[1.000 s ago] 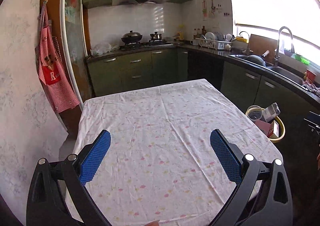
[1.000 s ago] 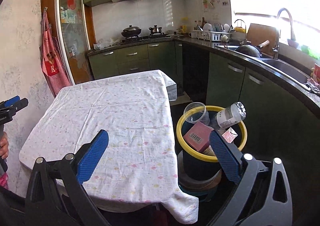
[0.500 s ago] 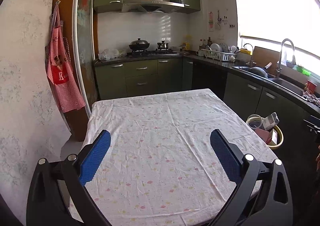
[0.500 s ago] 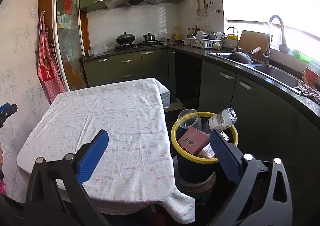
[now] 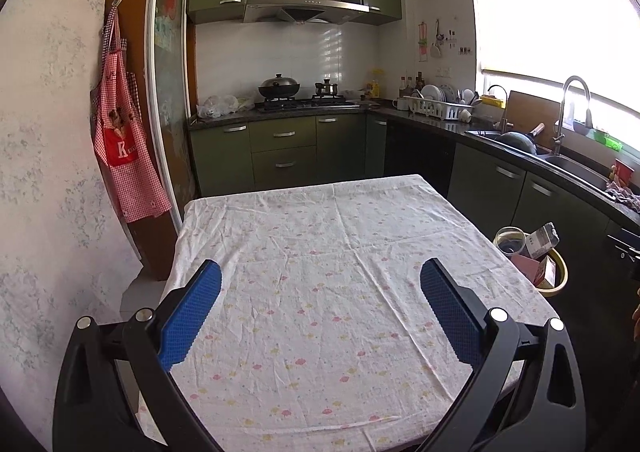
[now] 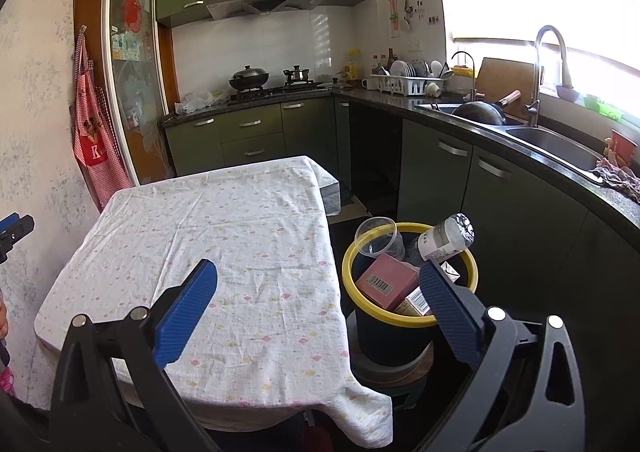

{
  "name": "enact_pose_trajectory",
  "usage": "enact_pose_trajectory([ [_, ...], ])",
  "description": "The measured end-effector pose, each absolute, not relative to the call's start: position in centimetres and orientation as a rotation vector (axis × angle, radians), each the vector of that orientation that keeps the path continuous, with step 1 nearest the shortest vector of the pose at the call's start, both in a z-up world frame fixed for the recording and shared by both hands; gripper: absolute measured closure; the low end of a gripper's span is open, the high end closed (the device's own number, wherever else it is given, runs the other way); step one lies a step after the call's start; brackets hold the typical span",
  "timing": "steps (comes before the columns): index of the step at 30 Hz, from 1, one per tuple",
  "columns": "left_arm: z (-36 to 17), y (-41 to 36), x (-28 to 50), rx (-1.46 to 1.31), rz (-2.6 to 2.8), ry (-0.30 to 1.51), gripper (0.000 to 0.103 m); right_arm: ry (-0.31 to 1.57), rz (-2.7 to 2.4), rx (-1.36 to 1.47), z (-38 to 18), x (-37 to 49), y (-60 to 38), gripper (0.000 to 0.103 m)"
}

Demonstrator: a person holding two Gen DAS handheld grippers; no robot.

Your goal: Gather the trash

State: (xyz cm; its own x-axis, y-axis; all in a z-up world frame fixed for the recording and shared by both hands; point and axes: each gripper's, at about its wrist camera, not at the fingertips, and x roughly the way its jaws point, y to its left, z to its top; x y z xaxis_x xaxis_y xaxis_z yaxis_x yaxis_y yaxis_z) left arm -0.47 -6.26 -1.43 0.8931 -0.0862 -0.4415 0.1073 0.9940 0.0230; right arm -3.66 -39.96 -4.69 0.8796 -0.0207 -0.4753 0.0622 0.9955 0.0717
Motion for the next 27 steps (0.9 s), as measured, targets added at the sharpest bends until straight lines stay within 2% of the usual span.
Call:
enact_pose_trajectory([
  [27, -1.7, -6.4, -0.3, 0.049, -0.113, 0.462, 0.005, 0.498, -0.047, 0.093, -4.79, -3.45, -40.09, 0.007],
])
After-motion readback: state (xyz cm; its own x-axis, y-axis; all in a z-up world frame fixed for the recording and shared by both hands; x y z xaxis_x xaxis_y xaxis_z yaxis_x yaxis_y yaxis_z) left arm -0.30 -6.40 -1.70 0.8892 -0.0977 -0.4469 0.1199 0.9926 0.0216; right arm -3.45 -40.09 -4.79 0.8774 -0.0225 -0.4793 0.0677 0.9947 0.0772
